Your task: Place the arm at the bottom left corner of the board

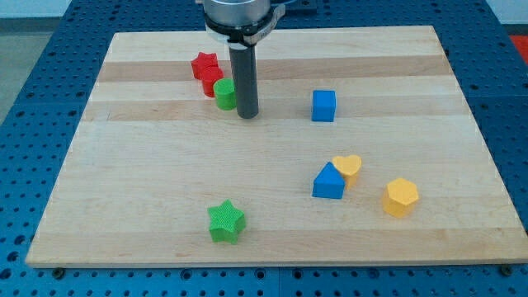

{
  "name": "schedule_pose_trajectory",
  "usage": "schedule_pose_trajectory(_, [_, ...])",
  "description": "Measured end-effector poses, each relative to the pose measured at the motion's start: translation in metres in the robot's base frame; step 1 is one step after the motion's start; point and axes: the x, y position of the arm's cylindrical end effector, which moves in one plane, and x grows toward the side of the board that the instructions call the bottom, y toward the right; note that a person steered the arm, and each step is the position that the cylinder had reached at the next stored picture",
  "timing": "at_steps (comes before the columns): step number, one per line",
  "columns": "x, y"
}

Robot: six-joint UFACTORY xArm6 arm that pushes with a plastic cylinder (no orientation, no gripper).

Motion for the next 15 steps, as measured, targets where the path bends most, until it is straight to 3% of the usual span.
schedule_pose_trajectory(5, [0.089, -0.011])
schedule_pose_trajectory(10, [0.162, -0.116])
schedule_pose_trajectory(11, [0.202, -0.117])
schedule_pose_trajectory(12, [0.216, -0.116])
schedule_pose_trajectory(15, [0.217, -0.053])
